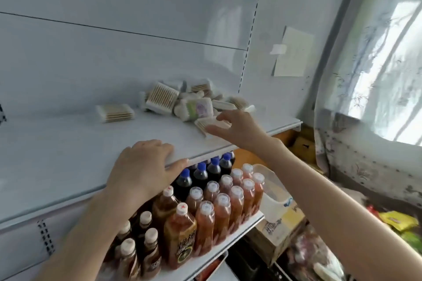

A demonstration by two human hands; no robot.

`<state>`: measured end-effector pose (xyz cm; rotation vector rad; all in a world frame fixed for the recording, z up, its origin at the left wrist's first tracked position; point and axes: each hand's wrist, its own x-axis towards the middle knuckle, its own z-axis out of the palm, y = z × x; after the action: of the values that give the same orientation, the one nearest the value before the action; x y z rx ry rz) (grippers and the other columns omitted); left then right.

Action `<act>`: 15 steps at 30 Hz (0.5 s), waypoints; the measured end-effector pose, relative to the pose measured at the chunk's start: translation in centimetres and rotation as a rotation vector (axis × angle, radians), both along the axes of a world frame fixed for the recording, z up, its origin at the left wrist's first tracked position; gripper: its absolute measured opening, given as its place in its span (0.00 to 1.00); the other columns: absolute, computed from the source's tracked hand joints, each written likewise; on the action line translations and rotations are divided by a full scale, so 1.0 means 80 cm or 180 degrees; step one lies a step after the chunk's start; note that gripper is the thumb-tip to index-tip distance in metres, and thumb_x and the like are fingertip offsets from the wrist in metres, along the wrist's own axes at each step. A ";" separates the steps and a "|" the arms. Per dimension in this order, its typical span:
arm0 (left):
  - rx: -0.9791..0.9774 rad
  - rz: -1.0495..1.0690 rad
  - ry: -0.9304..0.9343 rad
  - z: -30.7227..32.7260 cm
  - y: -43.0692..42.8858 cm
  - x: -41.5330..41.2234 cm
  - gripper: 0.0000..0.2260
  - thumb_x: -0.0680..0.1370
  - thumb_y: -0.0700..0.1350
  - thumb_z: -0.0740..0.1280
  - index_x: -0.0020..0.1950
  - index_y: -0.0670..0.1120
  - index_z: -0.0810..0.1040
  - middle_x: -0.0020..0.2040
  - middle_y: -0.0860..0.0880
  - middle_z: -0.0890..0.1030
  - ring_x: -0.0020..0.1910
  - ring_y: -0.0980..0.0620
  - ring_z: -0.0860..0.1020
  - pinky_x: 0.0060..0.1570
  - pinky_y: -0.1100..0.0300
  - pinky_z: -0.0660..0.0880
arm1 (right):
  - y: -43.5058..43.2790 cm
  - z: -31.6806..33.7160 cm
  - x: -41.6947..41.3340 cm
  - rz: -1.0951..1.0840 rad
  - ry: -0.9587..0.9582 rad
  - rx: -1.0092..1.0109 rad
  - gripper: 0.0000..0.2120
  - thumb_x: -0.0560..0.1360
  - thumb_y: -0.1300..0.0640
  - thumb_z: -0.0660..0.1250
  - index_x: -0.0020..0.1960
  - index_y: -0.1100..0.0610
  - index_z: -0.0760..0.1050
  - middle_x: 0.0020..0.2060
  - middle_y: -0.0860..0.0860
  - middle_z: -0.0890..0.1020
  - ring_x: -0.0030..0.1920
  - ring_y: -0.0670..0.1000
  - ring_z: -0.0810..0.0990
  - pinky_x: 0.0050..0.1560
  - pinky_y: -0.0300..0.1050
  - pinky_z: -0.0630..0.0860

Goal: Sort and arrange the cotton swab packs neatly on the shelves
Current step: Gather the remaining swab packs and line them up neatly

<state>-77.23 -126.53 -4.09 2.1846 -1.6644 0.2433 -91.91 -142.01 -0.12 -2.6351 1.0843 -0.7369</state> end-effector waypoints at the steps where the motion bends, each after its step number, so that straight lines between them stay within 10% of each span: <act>1: 0.0000 0.0066 0.0150 0.000 0.000 -0.002 0.34 0.69 0.72 0.49 0.63 0.53 0.74 0.63 0.54 0.74 0.63 0.53 0.70 0.59 0.58 0.66 | -0.009 -0.002 0.007 0.0009 0.0325 -0.0107 0.28 0.67 0.33 0.64 0.52 0.57 0.78 0.47 0.55 0.81 0.47 0.54 0.78 0.48 0.47 0.75; 7: -0.0173 0.0351 0.0733 0.005 0.002 -0.011 0.24 0.72 0.64 0.63 0.63 0.53 0.75 0.66 0.56 0.73 0.64 0.55 0.69 0.60 0.60 0.65 | -0.024 0.001 0.016 0.0409 0.0810 -0.0727 0.14 0.73 0.48 0.65 0.50 0.59 0.76 0.40 0.52 0.76 0.40 0.51 0.72 0.32 0.42 0.64; 15: -0.1201 0.0310 0.1440 0.023 -0.009 -0.002 0.39 0.65 0.60 0.68 0.73 0.51 0.61 0.69 0.57 0.64 0.67 0.58 0.65 0.64 0.59 0.64 | -0.005 0.025 0.028 0.1948 -0.0556 0.0509 0.07 0.73 0.63 0.66 0.43 0.64 0.81 0.29 0.54 0.78 0.26 0.43 0.66 0.29 0.32 0.64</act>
<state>-77.42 -127.22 -2.28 1.8639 -1.1601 0.0710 -89.69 -142.40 1.89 -2.4911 0.2435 -0.6838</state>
